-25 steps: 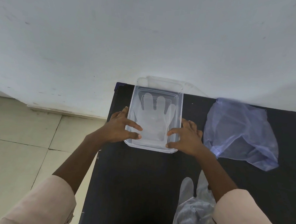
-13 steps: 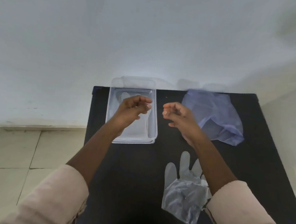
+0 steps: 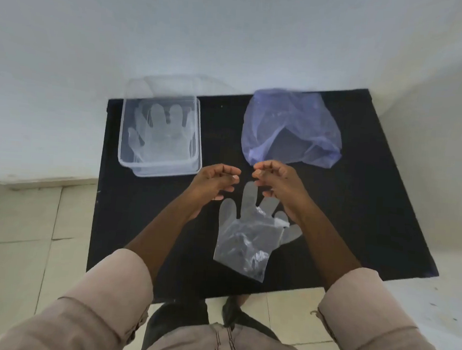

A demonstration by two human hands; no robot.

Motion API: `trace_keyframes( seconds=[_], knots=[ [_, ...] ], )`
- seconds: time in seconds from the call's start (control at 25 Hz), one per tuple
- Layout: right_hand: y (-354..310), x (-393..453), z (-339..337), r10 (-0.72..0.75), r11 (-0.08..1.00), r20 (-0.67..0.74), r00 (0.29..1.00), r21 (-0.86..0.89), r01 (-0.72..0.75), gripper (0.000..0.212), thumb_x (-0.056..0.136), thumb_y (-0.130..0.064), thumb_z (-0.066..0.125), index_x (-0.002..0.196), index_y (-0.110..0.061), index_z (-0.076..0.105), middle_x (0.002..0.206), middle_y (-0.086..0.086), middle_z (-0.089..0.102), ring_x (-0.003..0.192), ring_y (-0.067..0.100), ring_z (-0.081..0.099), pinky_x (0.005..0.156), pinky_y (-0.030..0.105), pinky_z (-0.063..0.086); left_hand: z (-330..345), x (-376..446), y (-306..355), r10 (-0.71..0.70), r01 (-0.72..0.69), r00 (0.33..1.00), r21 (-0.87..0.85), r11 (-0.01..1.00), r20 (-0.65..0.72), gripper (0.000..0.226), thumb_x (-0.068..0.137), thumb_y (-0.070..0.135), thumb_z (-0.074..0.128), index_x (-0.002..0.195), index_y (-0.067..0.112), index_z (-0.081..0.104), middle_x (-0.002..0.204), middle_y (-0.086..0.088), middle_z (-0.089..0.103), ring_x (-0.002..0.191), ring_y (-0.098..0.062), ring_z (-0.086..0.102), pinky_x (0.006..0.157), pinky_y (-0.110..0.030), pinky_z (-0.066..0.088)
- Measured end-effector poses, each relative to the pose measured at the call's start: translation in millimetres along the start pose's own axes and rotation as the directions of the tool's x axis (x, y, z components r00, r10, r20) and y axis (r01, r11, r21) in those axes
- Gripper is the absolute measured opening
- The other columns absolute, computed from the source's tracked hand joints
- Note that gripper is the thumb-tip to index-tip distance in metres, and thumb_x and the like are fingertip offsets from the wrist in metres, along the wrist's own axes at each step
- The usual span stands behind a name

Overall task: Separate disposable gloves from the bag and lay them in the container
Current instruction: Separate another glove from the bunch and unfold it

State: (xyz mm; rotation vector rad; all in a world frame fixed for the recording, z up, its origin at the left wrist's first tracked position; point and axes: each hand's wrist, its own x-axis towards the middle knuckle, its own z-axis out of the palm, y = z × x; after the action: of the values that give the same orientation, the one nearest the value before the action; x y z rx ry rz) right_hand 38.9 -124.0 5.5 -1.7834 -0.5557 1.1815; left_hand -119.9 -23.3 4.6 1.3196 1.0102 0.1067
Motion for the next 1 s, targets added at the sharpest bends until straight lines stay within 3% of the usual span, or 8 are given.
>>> trace_keyframes(
  seconds=[0.2, 0.32, 0.44, 0.56, 0.72, 0.88, 1.0],
  knots=[
    [64, -43, -13, 0.117, 0.993, -0.006, 0.993, -0.020, -0.117, 0.010, 0.088, -0.016, 0.063, 0.095, -0.022, 0.067, 0.093, -0.002, 0.068, 0.082, 0.011, 0.064, 0.065, 0.025, 0.045, 29, -28, -48, -0.094, 0.094, 0.996, -0.014, 0.995, -0.002, 0.017, 0.092, 0.015, 0.062, 0.107, 0.019, 0.069, 0.101, -0.003, 0.070, 0.087, -0.014, 0.063, 0.079, -0.032, 0.052],
    [103, -68, -4, 0.213, 0.964, -0.165, 0.963, -0.128, -0.235, 0.013, 0.085, -0.025, 0.069, 0.094, -0.017, 0.063, 0.091, -0.001, 0.065, 0.084, 0.014, 0.063, 0.071, 0.031, 0.052, 30, -44, -77, -0.150, 0.149, 0.988, -0.021, 0.989, -0.028, 0.014, 0.093, 0.013, 0.061, 0.102, 0.020, 0.070, 0.094, 0.002, 0.071, 0.083, -0.011, 0.065, 0.072, -0.027, 0.049],
    [138, -93, 13, 0.350, 0.889, -0.373, 0.859, -0.158, -0.431, 0.035, 0.075, -0.041, 0.075, 0.090, -0.014, 0.059, 0.086, -0.001, 0.061, 0.079, 0.015, 0.059, 0.061, 0.028, 0.044, 32, -56, -104, -0.192, 0.191, 0.980, -0.014, 0.981, -0.058, 0.014, 0.092, 0.015, 0.063, 0.104, 0.014, 0.070, 0.093, 0.000, 0.071, 0.082, -0.012, 0.064, 0.073, -0.028, 0.049],
    [156, -104, 32, 0.374, 0.879, -0.367, 0.851, -0.151, -0.452, 0.031, 0.076, -0.039, 0.075, 0.080, -0.011, 0.063, 0.073, -0.001, 0.060, 0.069, 0.017, 0.058, 0.052, 0.025, 0.038, 34, -66, -127, -0.203, 0.204, 0.975, 0.000, 0.979, -0.093, 0.015, 0.092, 0.015, 0.062, 0.105, 0.013, 0.070, 0.097, -0.005, 0.071, 0.085, -0.017, 0.063, 0.078, -0.033, 0.047],
    [148, -106, 43, 0.482, 0.876, -0.325, 0.814, 0.149, -0.459, 0.016, 0.083, -0.015, 0.065, 0.068, -0.010, 0.063, 0.067, 0.004, 0.060, 0.064, 0.018, 0.054, 0.056, 0.025, 0.041, 39, -78, -151, -0.126, 0.152, 0.971, 0.117, 0.981, -0.204, 0.014, 0.088, 0.011, 0.068, 0.100, 0.017, 0.069, 0.103, -0.005, 0.071, 0.095, -0.021, 0.066, 0.078, -0.027, 0.051],
    [129, -118, 42, 0.606, 0.717, -0.136, 0.784, 0.520, -0.464, 0.008, 0.085, -0.015, 0.064, 0.080, -0.009, 0.065, 0.071, 0.005, 0.061, 0.069, 0.017, 0.054, 0.066, 0.034, 0.045, 49, -93, -171, 0.092, 0.014, 0.975, 0.474, 0.881, -0.201, 0.056, 0.074, 0.004, 0.079, 0.122, 0.020, 0.055, 0.124, -0.004, 0.049, 0.101, -0.016, 0.054, 0.091, -0.030, 0.054],
    [120, -125, 38, 0.608, 0.640, -0.044, 0.792, 0.617, -0.458, 0.012, 0.084, -0.019, 0.064, 0.076, -0.010, 0.065, 0.070, 0.004, 0.060, 0.066, 0.016, 0.054, 0.064, 0.033, 0.044, 58, -97, -175, 0.217, -0.078, 0.952, 0.515, 0.854, -0.215, 0.062, 0.074, 0.003, 0.080, 0.127, 0.021, 0.052, 0.132, -0.004, 0.043, 0.110, -0.017, 0.053, 0.095, -0.032, 0.054]
  ],
)
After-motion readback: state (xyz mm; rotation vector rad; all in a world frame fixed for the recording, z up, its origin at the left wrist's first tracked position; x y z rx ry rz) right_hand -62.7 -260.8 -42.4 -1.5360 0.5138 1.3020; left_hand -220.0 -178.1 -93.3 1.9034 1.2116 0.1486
